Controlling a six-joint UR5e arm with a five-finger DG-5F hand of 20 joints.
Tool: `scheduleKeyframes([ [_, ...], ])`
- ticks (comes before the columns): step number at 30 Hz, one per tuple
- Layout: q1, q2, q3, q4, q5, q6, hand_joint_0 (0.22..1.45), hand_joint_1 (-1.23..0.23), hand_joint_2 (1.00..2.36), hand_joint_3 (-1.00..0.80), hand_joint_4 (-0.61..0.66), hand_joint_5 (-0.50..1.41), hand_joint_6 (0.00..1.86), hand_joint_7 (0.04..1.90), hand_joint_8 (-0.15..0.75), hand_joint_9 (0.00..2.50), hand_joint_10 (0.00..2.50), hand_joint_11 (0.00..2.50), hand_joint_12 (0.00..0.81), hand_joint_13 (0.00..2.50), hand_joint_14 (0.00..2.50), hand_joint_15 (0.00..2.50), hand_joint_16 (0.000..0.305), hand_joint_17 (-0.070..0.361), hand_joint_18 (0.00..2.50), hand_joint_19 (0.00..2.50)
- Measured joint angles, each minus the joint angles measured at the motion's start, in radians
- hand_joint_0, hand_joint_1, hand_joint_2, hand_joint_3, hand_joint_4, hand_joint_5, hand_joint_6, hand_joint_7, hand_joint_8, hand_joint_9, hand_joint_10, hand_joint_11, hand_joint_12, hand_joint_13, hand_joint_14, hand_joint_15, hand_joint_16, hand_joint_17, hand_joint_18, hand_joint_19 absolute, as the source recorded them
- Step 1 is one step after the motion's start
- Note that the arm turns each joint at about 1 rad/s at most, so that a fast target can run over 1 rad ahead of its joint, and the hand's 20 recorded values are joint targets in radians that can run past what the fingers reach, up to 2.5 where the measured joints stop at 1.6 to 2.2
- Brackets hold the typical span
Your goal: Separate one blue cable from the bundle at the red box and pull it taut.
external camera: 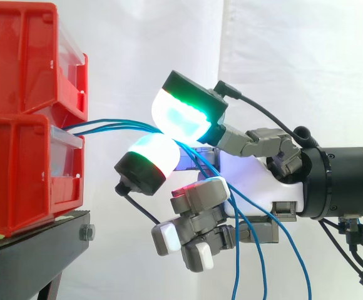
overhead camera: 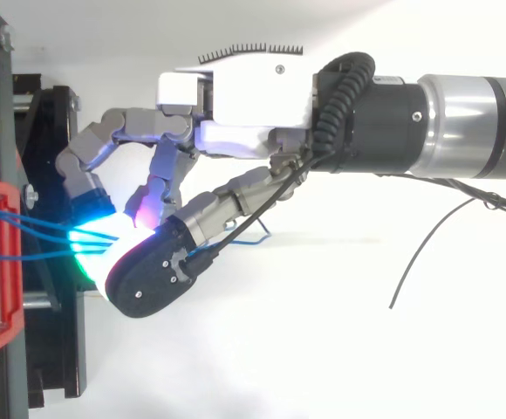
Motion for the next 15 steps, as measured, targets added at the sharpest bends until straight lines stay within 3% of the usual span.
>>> scheduleKeyframes([
  [10, 0.0, 0.0, -0.002, 0.0, 0.0, 0.0, 0.66, -1.04, 1.0, -0.5, -0.16, -0.14, 0.91, 1.35, 0.276, 1.29, 0.03, 1.38, 0.361, 0.93, 0.03, 0.72, 0.044, 0.098, 0.88, 0.78],
  [15, 0.0, 0.0, -0.002, 0.0, 0.0, 0.0, 0.5, -1.0, 1.0, -0.5, -0.11, -0.14, 0.9, 1.28, 0.305, 1.31, 0.03, 1.36, 0.388, 0.95, 0.03, 0.72, 0.049, 0.11, 0.92, 0.8],
])
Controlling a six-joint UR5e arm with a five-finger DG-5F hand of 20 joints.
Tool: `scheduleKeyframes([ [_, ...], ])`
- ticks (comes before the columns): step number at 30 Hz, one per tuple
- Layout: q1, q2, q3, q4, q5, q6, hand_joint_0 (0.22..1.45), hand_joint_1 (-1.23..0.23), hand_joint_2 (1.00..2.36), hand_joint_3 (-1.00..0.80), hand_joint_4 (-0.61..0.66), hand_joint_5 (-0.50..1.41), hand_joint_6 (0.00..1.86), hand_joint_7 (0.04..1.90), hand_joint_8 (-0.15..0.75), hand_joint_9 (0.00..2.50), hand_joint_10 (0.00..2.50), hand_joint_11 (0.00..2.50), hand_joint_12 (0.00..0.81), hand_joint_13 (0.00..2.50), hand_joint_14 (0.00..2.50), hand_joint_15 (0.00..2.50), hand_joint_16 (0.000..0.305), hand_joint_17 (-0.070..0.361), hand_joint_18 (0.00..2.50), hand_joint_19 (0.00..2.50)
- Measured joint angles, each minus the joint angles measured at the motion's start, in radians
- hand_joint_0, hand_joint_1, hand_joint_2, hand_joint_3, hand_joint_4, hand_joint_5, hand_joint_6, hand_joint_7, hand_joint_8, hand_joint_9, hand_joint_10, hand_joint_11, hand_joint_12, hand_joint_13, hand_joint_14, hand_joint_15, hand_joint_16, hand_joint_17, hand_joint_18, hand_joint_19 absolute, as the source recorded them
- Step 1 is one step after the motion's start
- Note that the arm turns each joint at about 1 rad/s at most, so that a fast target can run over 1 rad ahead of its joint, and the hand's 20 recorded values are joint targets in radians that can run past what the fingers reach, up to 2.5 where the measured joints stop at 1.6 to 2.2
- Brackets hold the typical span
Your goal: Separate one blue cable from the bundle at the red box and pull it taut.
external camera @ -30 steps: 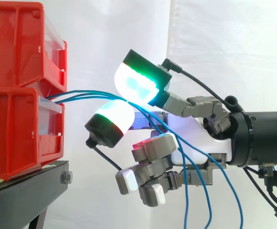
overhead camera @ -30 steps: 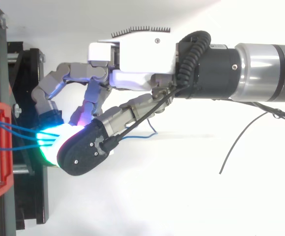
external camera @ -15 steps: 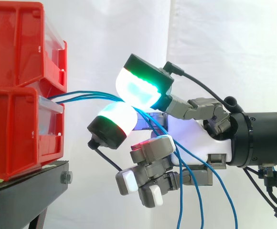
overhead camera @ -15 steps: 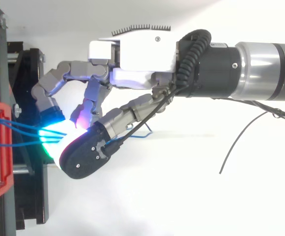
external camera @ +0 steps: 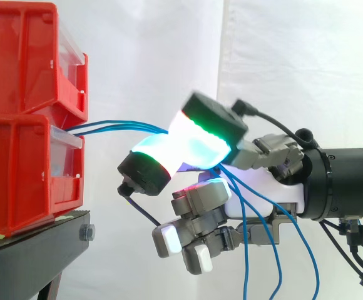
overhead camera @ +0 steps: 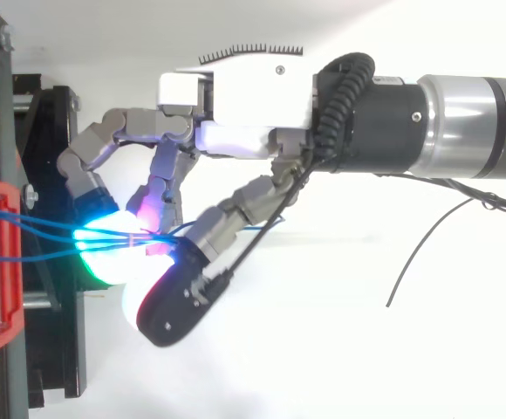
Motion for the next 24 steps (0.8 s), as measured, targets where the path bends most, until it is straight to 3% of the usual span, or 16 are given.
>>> scheduleKeyframes([
  [4, 0.001, 0.0, 0.0, 0.0, 0.0, 0.0, 0.47, -0.92, 1.0, -0.5, -0.08, -0.14, 0.9, 1.26, 0.322, 1.34, 0.02, 1.37, 0.402, 0.94, 0.02, 0.69, 0.051, 0.116, 0.95, 0.8],
  [13, 0.003, 0.0, 0.0, 0.0, 0.001, 0.0, 0.45, -0.55, 1.0, -0.5, -0.05, -0.14, 0.88, 1.16, 0.332, 1.38, 0.02, 1.35, 0.414, 0.97, 0.02, 0.69, 0.056, 0.125, 1.01, 0.82],
  [17, 0.003, 0.0, 0.0, 0.0, 0.0, 0.0, 0.52, -0.51, 1.0, -0.5, -0.07, -0.14, 0.87, 1.21, 0.299, 1.37, 0.02, 1.36, 0.387, 0.97, 0.03, 0.7, 0.049, 0.11, 0.97, 0.86],
  [21, 0.002, 0.0, 0.0, 0.0, 0.001, 0.0, 0.62, -0.57, 1.0, -0.5, -0.11, -0.14, 0.87, 1.21, 0.281, 1.36, 0.03, 1.38, 0.371, 0.96, 0.03, 0.72, 0.045, 0.101, 0.94, 0.89],
  [24, 0.002, 0.0, 0.0, 0.0, 0.001, 0.0, 0.59, -0.62, 1.01, -0.31, -0.1, -0.14, 0.87, 1.2, 0.29, 1.32, 0.02, 1.38, 0.38, 0.97, 0.03, 0.73, 0.046, 0.103, 0.94, 0.91],
])
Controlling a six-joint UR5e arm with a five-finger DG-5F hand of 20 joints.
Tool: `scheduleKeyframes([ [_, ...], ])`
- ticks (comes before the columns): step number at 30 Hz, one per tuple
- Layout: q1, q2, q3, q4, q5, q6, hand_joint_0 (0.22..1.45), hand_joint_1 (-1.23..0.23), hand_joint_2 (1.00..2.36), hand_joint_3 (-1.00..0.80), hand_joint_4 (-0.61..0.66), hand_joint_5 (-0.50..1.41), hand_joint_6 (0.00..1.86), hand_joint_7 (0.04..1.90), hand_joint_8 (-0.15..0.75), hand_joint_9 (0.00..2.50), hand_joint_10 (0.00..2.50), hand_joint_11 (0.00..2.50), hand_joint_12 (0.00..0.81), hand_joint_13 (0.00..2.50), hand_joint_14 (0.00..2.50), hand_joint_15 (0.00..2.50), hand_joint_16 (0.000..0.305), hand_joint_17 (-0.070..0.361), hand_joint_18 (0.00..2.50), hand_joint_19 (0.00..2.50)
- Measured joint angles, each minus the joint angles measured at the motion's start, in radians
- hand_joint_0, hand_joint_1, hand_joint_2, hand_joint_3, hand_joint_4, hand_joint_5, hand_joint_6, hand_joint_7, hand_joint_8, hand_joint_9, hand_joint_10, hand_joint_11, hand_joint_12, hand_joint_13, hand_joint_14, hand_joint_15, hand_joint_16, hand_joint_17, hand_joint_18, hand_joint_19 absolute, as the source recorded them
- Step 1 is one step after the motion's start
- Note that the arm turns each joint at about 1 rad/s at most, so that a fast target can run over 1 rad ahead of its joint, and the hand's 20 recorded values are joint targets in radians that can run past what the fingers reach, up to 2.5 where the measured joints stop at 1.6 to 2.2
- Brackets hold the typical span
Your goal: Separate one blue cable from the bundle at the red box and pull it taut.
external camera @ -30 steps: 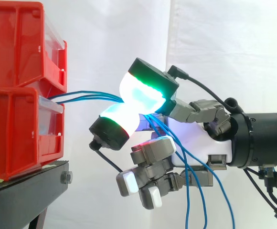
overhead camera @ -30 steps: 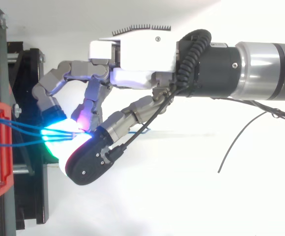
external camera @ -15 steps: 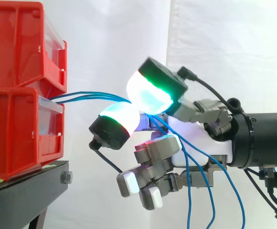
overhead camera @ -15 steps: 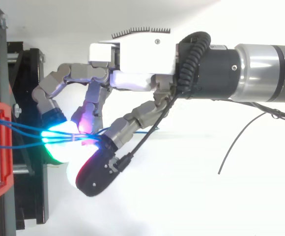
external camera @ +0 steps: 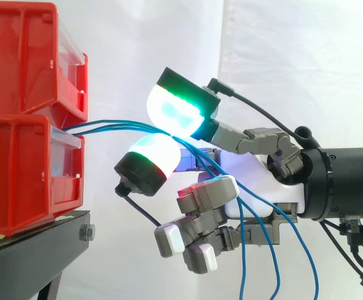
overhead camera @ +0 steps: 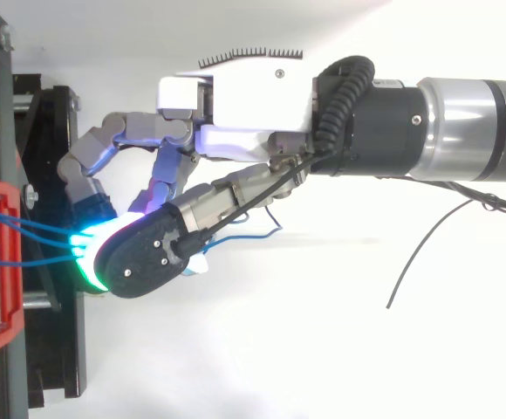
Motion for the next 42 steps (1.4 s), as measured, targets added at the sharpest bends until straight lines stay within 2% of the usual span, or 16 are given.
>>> scheduleKeyframes([
  [4, 0.0, 0.0, 0.0, 0.0, 0.0, 0.0, 0.57, -0.66, 1.02, -0.18, -0.07, -0.15, 0.86, 1.23, 0.295, 1.27, 0.02, 1.35, 0.387, 0.97, 0.02, 0.73, 0.05, 0.111, 0.95, 0.9],
  [7, -0.001, 0.0, -0.001, 0.0, 0.0, 0.0, 0.59, -0.78, 1.02, -0.13, -0.03, -0.16, 0.87, 1.25, 0.287, 1.21, 0.02, 1.32, 0.379, 0.95, 0.02, 0.74, 0.048, 0.109, 0.92, 0.9],
  [11, 0.0, 0.0, -0.001, -0.002, 0.001, 0.0, 0.72, -0.92, 1.01, -0.38, -0.06, -0.17, 0.88, 1.29, 0.285, 1.2, 0.02, 1.32, 0.369, 0.93, 0.03, 0.71, 0.047, 0.107, 0.9, 0.85],
  [12, 0.001, 0.0, -0.001, -0.002, 0.001, 0.001, 0.76, -0.93, 1.0, -0.46, -0.09, -0.17, 0.89, 1.28, 0.279, 1.2, 0.02, 1.32, 0.366, 0.92, 0.03, 0.71, 0.047, 0.106, 0.9, 0.83],
  [14, 0.001, 0.0, -0.001, -0.003, 0.001, 0.002, 0.79, -0.91, 1.0, -0.5, -0.1, -0.17, 0.89, 1.26, 0.283, 1.2, 0.02, 1.32, 0.36, 0.93, 0.03, 0.71, 0.046, 0.104, 0.9, 0.82],
  [18, 0.0, 0.0, 0.0, -0.007, 0.0, 0.003, 0.75, -0.96, 1.0, -0.5, -0.06, -0.16, 0.9, 1.23, 0.286, 1.22, 0.02, 1.32, 0.357, 0.94, 0.03, 0.7, 0.046, 0.104, 0.9, 0.8],
  [20, -0.002, 0.0, -0.001, -0.009, 0.0, 0.003, 0.68, -0.96, 1.0, -0.5, -0.01, -0.15, 0.89, 1.22, 0.292, 1.23, 0.03, 1.33, 0.357, 0.93, 0.03, 0.71, 0.046, 0.103, 0.9, 0.82],
  [26, 0.001, 0.0, -0.001, -0.015, 0.002, 0.003, 0.52, -0.89, 1.0, -0.5, 0.02, -0.15, 0.88, 1.2, 0.314, 1.27, 0.02, 1.32, 0.379, 0.95, 0.03, 0.71, 0.05, 0.112, 0.92, 0.83],
  [32, 0.001, 0.0, -0.001, -0.014, 0.002, 0.003, 0.45, -0.74, 1.0, -0.5, 0.03, -0.14, 0.87, 1.15, 0.349, 1.3, 0.02, 1.3, 0.421, 0.98, 0.02, 0.71, 0.057, 0.128, 0.98, 0.83],
  [36, 0.001, 0.0, -0.001, -0.014, 0.002, 0.003, 0.46, -0.64, 1.0, -0.5, 0.03, -0.14, 0.87, 1.12, 0.348, 1.3, 0.02, 1.29, 0.417, 0.98, 0.02, 0.71, 0.056, 0.126, 0.97, 0.84],
  [39, 0.001, 0.0, -0.001, -0.013, 0.003, 0.003, 0.55, -0.5, 1.0, -0.5, 0.0, -0.13, 0.85, 1.16, 0.3, 1.33, 0.03, 1.3, 0.388, 0.97, 0.03, 0.72, 0.049, 0.11, 0.92, 0.88],
  [42, 0.001, 0.0, -0.001, -0.012, 0.003, 0.003, 0.61, -0.49, 1.0, -0.5, -0.02, -0.12, 0.84, 1.18, 0.283, 1.36, 0.03, 1.3, 0.377, 0.97, 0.02, 0.72, 0.046, 0.104, 0.91, 0.9],
])
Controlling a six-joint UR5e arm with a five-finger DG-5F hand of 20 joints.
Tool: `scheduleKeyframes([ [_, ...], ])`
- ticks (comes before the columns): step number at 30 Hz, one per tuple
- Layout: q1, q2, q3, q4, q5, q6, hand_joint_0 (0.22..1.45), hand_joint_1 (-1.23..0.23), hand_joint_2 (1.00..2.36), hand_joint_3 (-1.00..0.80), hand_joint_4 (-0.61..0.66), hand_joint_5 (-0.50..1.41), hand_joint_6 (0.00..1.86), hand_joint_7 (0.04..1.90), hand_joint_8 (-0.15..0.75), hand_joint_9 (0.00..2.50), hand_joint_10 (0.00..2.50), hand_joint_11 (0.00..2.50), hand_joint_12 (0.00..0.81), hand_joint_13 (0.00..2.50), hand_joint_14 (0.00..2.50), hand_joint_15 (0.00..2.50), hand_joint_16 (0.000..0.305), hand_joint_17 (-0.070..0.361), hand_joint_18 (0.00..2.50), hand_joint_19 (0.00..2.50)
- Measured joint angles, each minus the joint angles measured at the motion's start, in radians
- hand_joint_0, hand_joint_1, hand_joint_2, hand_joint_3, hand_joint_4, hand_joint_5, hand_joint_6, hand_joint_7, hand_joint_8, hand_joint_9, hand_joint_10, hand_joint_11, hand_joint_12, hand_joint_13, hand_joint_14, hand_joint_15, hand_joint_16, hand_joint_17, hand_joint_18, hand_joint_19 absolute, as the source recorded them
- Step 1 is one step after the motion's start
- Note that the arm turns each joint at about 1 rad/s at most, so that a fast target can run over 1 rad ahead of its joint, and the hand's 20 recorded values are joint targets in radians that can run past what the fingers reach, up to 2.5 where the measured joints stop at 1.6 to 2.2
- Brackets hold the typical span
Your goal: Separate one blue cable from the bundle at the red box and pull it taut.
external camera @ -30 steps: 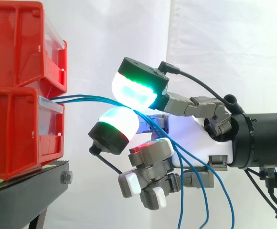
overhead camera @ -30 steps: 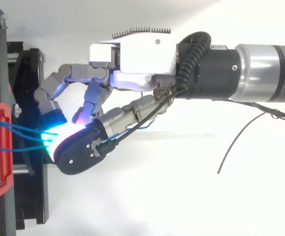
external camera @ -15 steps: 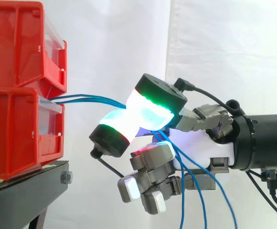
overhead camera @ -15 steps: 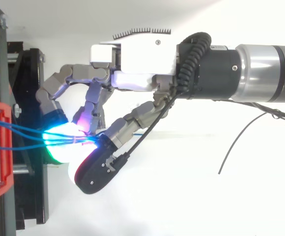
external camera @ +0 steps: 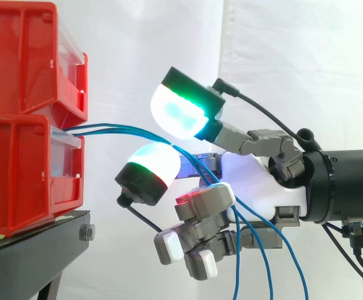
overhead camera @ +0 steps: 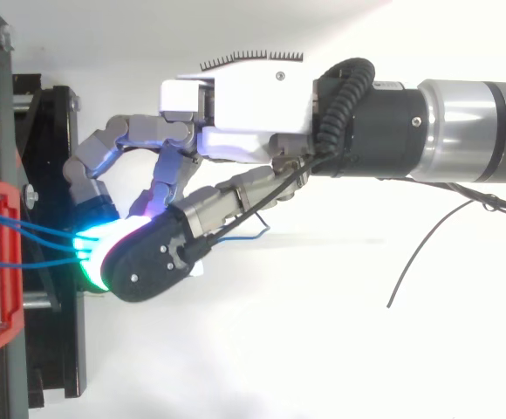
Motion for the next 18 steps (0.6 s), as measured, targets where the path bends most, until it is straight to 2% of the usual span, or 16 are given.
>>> scheduleKeyframes([
  [3, 0.0, 0.0, 0.0, 0.0, 0.0, 0.0, 0.62, -0.58, 1.0, -0.5, -0.02, -0.12, 0.84, 1.17, 0.287, 1.36, 0.03, 1.31, 0.378, 0.98, 0.02, 0.73, 0.046, 0.105, 0.91, 0.9],
  [7, 0.0, 0.0, 0.0, -0.001, 0.0, 0.0, 0.64, -0.87, 1.01, -0.33, -0.01, -0.14, 0.85, 1.23, 0.29, 1.31, 0.03, 1.34, 0.376, 0.96, 0.03, 0.74, 0.047, 0.106, 0.9, 0.88],
  [11, 0.0, 0.0, 0.0, 0.0, 0.0, 0.0, 0.72, -0.94, 1.01, -0.37, -0.06, -0.14, 0.86, 1.26, 0.285, 1.27, 0.03, 1.34, 0.371, 0.94, 0.03, 0.72, 0.047, 0.106, 0.88, 0.85],
  [13, 0.0, 0.0, 0.0, 0.0, 0.0, 0.0, 0.76, -0.95, 1.0, -0.47, -0.09, -0.15, 0.87, 1.25, 0.279, 1.27, 0.03, 1.35, 0.366, 0.94, 0.03, 0.73, 0.047, 0.105, 0.88, 0.83],
  [18, -0.001, 0.0, 0.0, -0.001, -0.002, 0.0, 0.75, -0.94, 1.0, -0.5, -0.08, -0.15, 0.88, 1.21, 0.283, 1.28, 0.03, 1.34, 0.357, 0.94, 0.03, 0.71, 0.046, 0.103, 0.88, 0.81],
])
